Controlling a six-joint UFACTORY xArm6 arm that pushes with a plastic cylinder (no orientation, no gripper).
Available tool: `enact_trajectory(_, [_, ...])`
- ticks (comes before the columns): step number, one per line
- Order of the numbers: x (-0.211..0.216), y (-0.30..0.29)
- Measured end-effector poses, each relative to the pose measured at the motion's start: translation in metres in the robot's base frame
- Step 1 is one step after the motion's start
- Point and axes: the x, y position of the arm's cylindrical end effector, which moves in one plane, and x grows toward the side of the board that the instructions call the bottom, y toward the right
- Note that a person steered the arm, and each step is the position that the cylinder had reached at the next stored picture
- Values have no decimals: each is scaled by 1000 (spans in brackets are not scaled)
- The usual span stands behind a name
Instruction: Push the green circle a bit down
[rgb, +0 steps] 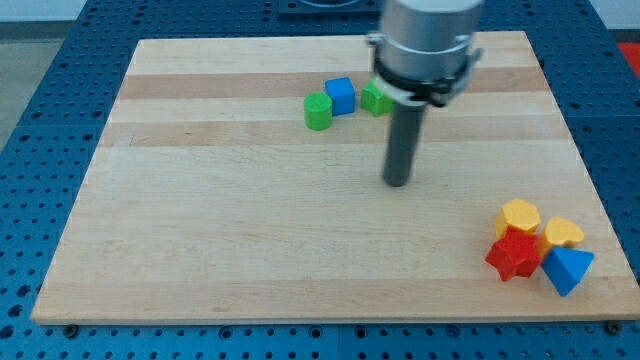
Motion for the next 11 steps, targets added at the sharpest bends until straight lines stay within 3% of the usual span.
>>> enact_trajectory(2, [-17,-95])
enact_trajectory(4, [-102,-105])
enact_trajectory(6, [-131,-83])
enact_trajectory(11, [3,-7])
